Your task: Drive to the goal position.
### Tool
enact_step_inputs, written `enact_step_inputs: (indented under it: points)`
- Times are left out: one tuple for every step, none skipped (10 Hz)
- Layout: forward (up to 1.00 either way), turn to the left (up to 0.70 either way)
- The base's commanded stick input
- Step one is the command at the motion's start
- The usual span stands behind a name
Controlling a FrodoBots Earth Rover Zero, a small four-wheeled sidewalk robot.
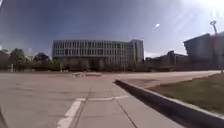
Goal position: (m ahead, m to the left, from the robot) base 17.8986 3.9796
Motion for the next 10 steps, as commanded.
enact_step_inputs:
  points:
    - [0.70,0.00]
    - [0.70,0.00]
    - [0.70,0.00]
    - [0.70,0.00]
    - [0.70,0.00]
    - [0.70,0.00]
    - [0.70,0.00]
    - [0.70,0.00]
    - [0.70,0.00]
    - [0.70,0.00]
